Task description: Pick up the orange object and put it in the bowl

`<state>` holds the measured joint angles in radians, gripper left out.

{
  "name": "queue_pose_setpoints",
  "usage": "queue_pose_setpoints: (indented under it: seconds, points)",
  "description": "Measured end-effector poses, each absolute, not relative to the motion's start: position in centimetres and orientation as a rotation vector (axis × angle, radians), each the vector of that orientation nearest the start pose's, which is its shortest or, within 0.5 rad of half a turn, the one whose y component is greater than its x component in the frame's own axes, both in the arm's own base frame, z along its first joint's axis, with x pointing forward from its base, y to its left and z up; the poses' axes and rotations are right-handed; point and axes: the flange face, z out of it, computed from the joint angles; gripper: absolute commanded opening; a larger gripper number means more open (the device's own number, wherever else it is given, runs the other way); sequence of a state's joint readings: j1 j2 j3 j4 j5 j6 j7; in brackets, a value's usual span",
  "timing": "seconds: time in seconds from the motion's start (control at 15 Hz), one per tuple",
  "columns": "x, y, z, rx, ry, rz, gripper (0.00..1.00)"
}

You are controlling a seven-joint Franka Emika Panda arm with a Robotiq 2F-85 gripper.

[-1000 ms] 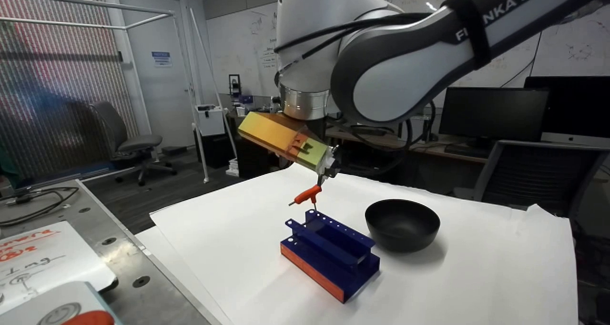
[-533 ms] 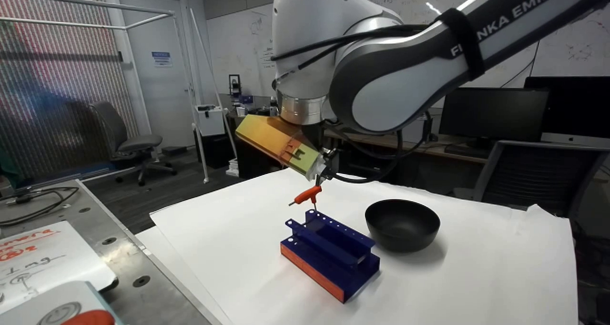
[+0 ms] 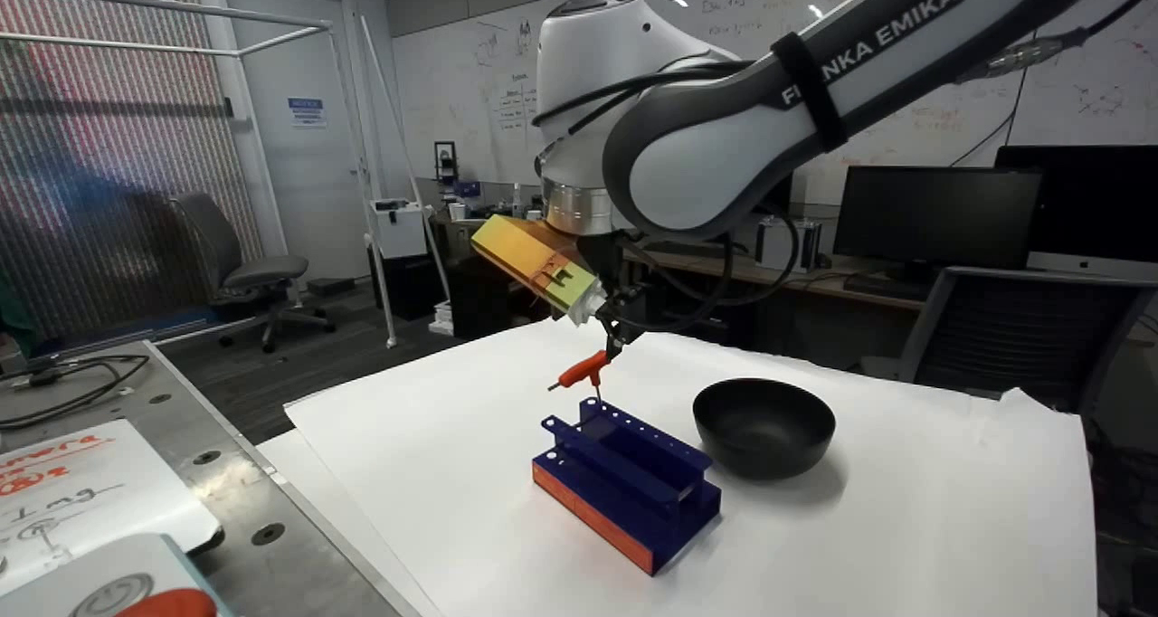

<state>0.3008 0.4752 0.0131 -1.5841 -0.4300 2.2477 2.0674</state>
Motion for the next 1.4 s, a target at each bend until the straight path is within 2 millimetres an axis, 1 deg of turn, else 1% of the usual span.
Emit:
queue_pose_setpoints:
  seconds: [0.27,0.4,0.47,0.53,0.67,0.87,0.93,1.0,1.13,1.33,1.4]
  points:
    - [69.0,19.4,36.9,-2.175,2.154,-0.569,1.0]
    - [69.7,19.3,36.0,-2.17,2.176,-0.55,0.72]
    - [70.0,19.3,35.6,-2.169,2.185,-0.545,0.66]
    - [70.3,19.2,35.2,-2.169,2.192,-0.543,0.56]
    - [70.7,19.1,34.6,-2.175,2.21,-0.536,0.42]
    - [70.9,19.2,34.3,-2.183,2.224,-0.529,0.18]
    - [70.9,19.2,34.3,-2.186,2.229,-0.527,0.13]
    - [70.9,19.1,34.3,-2.19,2.232,-0.526,0.1]
    - [70.8,19.1,34.3,-2.206,2.232,-0.514,0.15]
    - [70.8,19.0,34.7,-2.247,2.21,-0.498,0.15]
    - [70.7,19.0,35.1,-2.263,2.198,-0.498,0.15]
